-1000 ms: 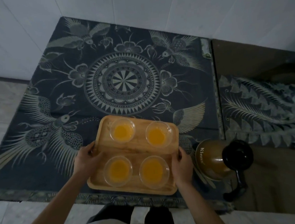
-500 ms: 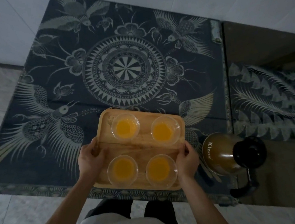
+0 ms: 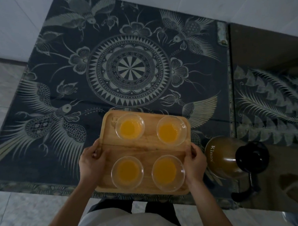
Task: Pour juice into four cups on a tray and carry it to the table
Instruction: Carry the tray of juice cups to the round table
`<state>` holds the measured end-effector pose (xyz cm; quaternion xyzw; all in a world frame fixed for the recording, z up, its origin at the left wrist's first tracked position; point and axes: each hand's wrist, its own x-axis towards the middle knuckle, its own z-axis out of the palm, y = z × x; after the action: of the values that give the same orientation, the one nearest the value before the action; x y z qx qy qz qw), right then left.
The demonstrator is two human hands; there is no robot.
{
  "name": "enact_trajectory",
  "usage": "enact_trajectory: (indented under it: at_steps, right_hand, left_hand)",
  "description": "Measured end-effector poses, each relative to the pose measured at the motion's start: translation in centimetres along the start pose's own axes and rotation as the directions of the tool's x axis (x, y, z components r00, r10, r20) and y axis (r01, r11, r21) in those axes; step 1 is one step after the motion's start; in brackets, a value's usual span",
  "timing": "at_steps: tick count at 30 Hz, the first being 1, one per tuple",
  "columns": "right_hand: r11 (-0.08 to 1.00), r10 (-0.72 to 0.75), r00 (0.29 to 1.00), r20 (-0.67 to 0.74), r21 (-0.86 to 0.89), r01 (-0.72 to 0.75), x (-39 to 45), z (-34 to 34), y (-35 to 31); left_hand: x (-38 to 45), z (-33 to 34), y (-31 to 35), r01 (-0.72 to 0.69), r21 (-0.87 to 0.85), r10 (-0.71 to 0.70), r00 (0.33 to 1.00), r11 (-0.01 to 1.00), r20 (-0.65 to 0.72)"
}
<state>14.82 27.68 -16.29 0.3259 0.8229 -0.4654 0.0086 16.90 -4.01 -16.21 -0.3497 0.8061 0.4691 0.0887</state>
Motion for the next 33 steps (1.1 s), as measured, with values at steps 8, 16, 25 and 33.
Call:
enact_trajectory:
  at_steps: [8,16,25,33]
  right_hand:
    - [0.996,-0.087,0.996,0.022,-0.022,0.088,-0.3,-0.8,-2.3]
    - [0.991,-0.131,0.991,0.038,0.006,0.131,-1.1,-0.4,-5.2]
    - [0.962,-0.271,0.954,0.132,-0.004,0.274,-2.0,-0.1,-9.1]
    - [0.956,-0.291,0.903,0.317,0.069,0.284,-2.9,0.3,-12.1]
  left_hand:
    - [-0.3,-1.1,1.6,-0.016,-0.088,0.019,0.999,0.996,0.031]
    - [-0.5,-3.5,2.6,0.046,-0.260,-0.044,0.999,0.965,0.013]
    - [-1.8,-7.6,2.9,0.029,-0.386,-0.054,0.997,0.922,-0.054]
    - [-6.3,-10.0,2.4,0.034,-0.479,-0.136,0.974,0.877,-0.180]
